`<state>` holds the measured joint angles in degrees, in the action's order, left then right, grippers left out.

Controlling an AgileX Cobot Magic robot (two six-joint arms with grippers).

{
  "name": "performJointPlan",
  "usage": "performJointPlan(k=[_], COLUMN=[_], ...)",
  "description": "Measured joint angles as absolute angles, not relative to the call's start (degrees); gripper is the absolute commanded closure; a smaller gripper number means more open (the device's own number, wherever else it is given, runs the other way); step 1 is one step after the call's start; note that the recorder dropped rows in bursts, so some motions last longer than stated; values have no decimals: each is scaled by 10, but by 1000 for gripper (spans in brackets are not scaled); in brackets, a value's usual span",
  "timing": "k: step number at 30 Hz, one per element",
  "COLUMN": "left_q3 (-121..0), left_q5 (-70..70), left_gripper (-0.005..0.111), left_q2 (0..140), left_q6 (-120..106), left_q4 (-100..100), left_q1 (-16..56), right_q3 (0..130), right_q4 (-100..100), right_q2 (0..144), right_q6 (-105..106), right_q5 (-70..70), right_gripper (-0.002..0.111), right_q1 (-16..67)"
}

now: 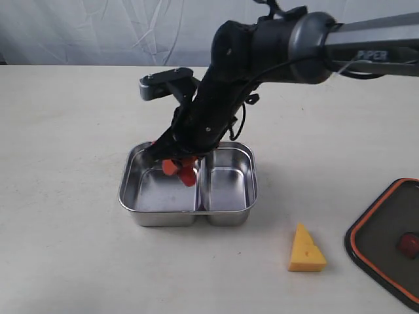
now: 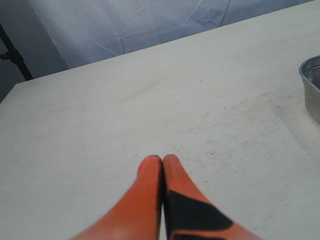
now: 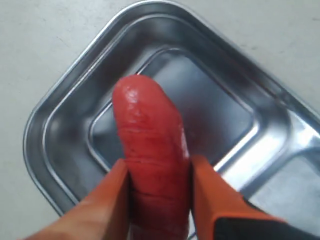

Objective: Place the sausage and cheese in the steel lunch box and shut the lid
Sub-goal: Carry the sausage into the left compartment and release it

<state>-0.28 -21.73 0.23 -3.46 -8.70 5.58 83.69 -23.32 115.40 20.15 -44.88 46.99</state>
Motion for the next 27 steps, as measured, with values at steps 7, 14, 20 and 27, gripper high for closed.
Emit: performJointPlan(k=[7,14,20,27], left_q3=[-3,-3,-3,-3], left_q5=[-217,-217,-217,-217], left_gripper=[107,107,107,107], left_q2=[2,2,2,2], left_q6=[-35,-35,-35,-35], left_q4=[-88,-88,-88,-88], left_q1=[56,56,56,56], right_q3=[854,855,859,859], right_q4=[-234,-207,-204,-196], right_q2=[1200,1204,1201,1146], right_q6=[205,155,111,105], right_q5=[-451,-452,-502,-614], right_gripper=[98,44,60,70], right_q1=[481,481,483,483])
